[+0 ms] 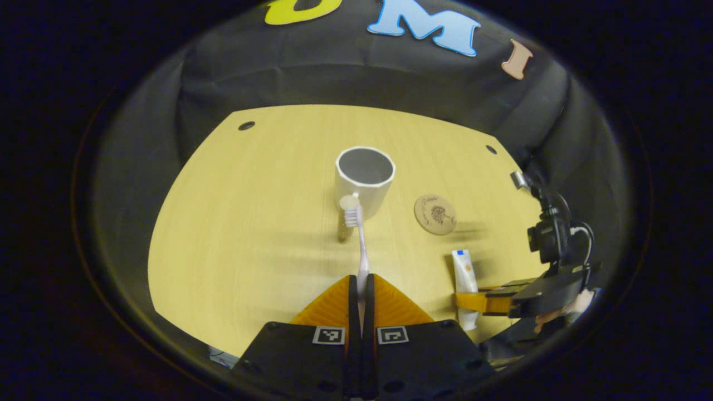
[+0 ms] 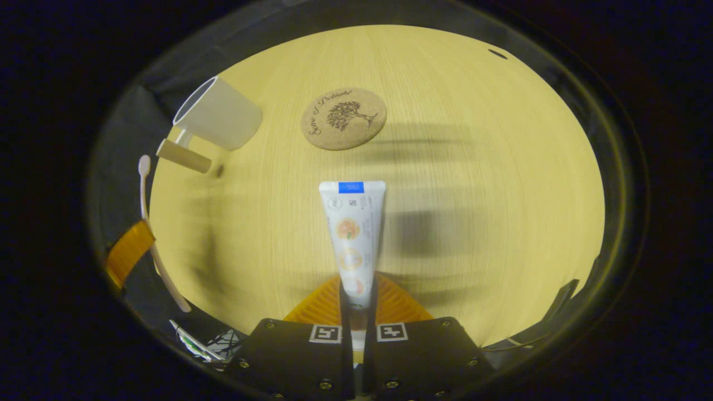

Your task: Put the toothbrush and toothpaste on the desktop into the cup, then pick up the cup and place it on the coaster on the desktop.

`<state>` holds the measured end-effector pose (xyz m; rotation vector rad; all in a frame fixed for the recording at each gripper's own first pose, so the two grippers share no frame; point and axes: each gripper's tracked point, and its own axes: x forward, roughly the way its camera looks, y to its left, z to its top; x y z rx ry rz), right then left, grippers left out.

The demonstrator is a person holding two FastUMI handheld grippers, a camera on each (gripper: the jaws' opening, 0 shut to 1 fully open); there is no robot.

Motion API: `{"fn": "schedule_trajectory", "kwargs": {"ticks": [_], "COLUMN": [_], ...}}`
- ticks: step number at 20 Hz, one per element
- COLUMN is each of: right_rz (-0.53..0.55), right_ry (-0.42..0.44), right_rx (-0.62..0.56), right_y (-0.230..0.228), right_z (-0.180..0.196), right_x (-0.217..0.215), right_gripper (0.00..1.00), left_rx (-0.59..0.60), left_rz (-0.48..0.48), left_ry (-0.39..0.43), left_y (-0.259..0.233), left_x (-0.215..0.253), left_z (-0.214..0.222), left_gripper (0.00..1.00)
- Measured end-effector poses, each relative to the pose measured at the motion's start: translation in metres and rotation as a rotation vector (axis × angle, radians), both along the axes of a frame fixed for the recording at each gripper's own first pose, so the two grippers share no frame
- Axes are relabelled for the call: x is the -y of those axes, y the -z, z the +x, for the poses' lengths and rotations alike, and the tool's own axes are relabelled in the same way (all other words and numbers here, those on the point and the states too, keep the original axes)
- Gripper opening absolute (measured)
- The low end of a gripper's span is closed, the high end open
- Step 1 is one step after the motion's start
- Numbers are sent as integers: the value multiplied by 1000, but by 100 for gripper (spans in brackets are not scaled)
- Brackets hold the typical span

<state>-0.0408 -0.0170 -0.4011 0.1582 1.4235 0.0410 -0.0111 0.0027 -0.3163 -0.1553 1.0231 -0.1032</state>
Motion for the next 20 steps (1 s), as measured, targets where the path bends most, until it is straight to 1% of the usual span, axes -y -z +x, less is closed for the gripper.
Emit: {"fn": "schedule_trajectory", "kwargs": {"ticks": [5,9,13,16,20], "right_rz": [13,23,21,19,19], "right_ry": [11,20,14,7,0], "right_rx": [4,8,17,23,35], "right_y": [0,0,-2,-2,1], "right_z": [1,1,2,2,3], "right_x": [1,1,1,1,1], "right_gripper": [9,8,9,9,8], "left_rx": [127,214,271,292,354], "left_rz": [-45,-45,-34,-35,-39], "left_ry": [1,21,45,57,73], "left_y": [-56,-86,-82,-71,-57], "left_x": [3,0,2,7,10], "left_z": [60,113,161,186,220], "left_gripper": [7,6,7,7,7]}}
